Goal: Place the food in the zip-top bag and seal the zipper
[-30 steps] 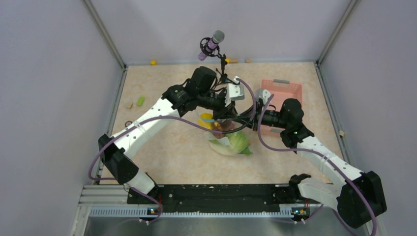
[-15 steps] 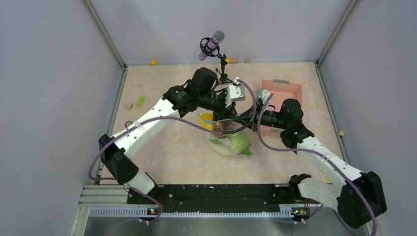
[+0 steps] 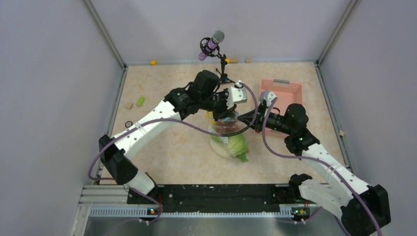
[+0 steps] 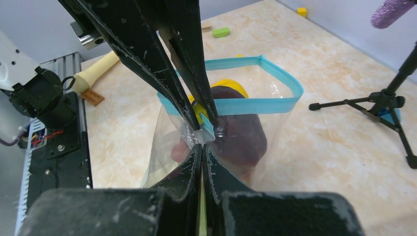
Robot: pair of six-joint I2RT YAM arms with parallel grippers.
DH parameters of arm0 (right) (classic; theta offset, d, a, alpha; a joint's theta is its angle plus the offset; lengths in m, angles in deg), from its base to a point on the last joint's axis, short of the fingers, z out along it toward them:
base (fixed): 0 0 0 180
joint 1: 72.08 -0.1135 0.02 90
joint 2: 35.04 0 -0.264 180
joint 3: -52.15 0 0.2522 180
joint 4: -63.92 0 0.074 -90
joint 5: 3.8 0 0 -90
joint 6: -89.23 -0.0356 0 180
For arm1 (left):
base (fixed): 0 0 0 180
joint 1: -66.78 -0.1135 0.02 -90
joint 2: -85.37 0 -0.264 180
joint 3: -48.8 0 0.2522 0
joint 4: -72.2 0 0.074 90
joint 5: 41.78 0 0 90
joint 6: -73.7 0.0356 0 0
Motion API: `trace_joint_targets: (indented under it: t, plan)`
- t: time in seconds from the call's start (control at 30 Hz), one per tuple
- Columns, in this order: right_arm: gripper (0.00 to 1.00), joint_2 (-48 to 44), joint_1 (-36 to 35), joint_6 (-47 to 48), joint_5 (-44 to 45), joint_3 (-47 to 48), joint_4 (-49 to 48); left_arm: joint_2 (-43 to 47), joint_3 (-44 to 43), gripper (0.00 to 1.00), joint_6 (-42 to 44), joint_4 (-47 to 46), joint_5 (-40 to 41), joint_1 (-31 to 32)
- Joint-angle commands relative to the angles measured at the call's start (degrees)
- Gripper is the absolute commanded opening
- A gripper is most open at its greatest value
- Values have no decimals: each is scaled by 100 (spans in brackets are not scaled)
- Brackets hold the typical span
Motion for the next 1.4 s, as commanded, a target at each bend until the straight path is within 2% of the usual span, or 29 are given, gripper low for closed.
trace_joint_targets:
  t: [0.0, 0.3, 0.43, 0.5, 0.6, 0.67, 0.7, 0.9, 1.07, 1.17, 1.23, 1.37]
  plan:
    - [0, -328, 46, 99, 486, -9, -5, 383, 193, 0, 199, 159, 803, -112]
    - [0, -590, 119, 103, 1318, -118, 145, 583, 245, 0, 208, 33, 1682, -115]
    - [2, -418, 120, 177, 553, -66, -175, 649, 226, 0, 129, 37, 1371, -118]
    - [9, -206, 118, 44, 40, 8, -489, 665, 203, 0, 106, 57, 1142, -117]
    - [26, 149, 116, -170, -556, 201, -933, 666, 146, 0, 50, 102, 870, -118]
    - [45, 419, 115, -187, -935, 383, -1065, 661, 59, 0, 7, 173, 698, -110]
    - [52, 554, 107, -154, -1132, 473, -1086, 657, 30, 0, -13, 198, 613, -112]
    - [64, 1203, 40, 178, -1379, 657, -1722, 627, -86, 0, -113, 241, 357, -108]
    - [67, 1577, -21, 771, -1726, 660, -2239, 500, -227, 0, -201, 311, 100, -107]
    - [68, 1779, -56, 673, -1795, 771, -2324, 389, -351, 0, -204, 423, 42, -101]
    - [66, 1901, -87, 624, -1845, 891, -2285, 342, -402, 0, -197, 481, 27, -100]
    - [55, 2085, -216, 453, -1758, 1064, -2383, 285, -418, 0, -196, 464, 106, -76]
